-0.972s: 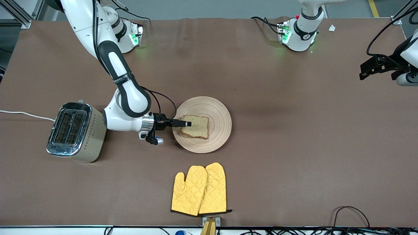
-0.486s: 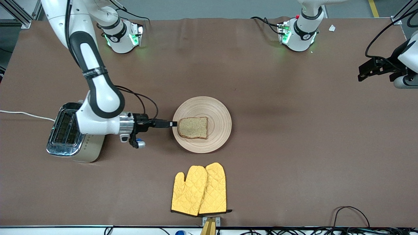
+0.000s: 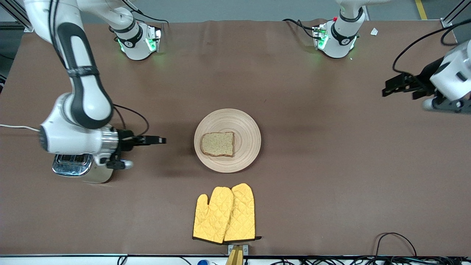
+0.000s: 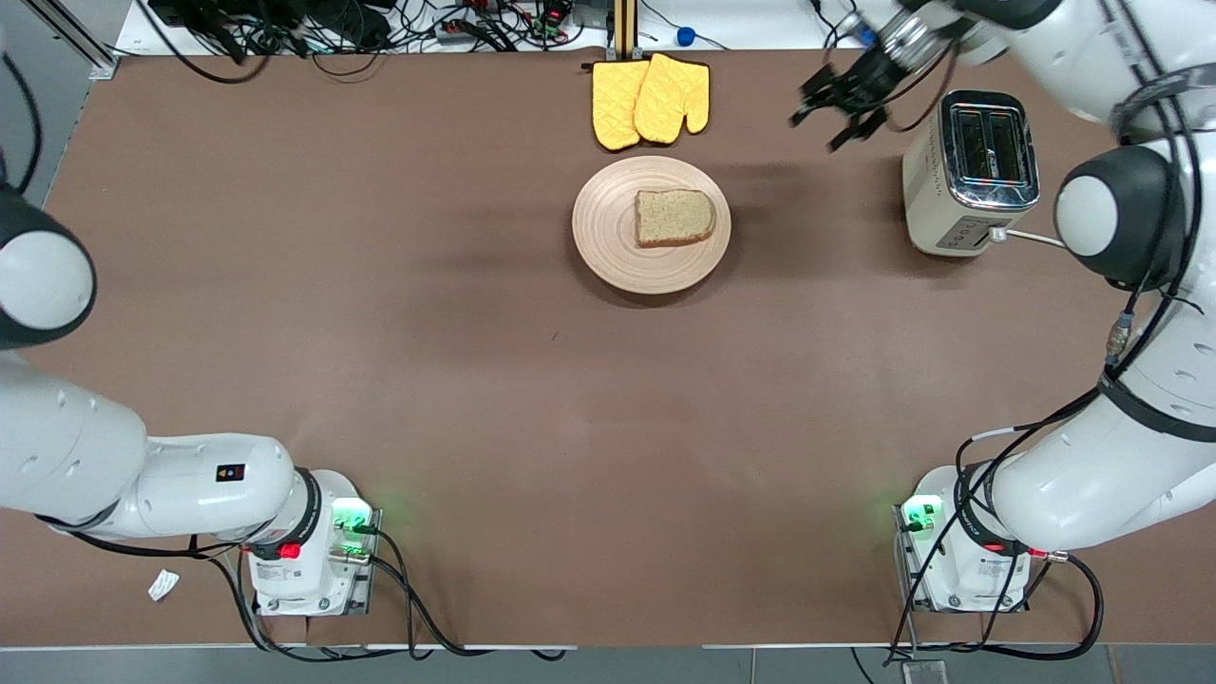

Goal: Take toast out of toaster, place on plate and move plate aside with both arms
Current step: 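Withdraw the right gripper while the left gripper reaches toward the plate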

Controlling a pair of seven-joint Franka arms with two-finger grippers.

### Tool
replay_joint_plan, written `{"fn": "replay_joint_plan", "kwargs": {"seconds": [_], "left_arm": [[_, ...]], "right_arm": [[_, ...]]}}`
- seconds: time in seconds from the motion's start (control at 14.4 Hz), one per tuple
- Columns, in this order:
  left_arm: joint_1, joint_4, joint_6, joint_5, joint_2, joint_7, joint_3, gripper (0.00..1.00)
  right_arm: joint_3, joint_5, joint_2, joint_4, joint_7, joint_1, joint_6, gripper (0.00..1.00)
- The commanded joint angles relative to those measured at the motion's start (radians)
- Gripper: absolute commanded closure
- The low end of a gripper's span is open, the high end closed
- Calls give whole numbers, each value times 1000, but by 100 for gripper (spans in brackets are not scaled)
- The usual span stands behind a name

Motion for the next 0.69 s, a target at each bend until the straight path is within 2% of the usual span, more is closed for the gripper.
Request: {"fn": "replay_joint_plan", "kwargs": {"seconds": [0.0, 0.14, 0.35, 0.49, 0.62], "left_arm": [[1, 14, 46, -92, 98, 15, -2, 0], [4, -12, 93, -219, 138, 29, 0, 0], [4, -14, 174, -253, 219, 131, -2, 0], [4, -14, 221, -328, 280, 202, -2, 0], [3, -17, 277, -400, 334, 280, -2, 0]], "right_arm": [[-73, -171, -116, 24, 15, 2, -58, 0], [-78, -346, -184, 43, 13, -1, -57, 0], [-75, -566, -198, 176, 16, 1, -81, 0], [-76, -623, -201, 251, 18, -13, -109, 0], [-82, -629, -228, 255, 18, -18, -158, 0]]}}
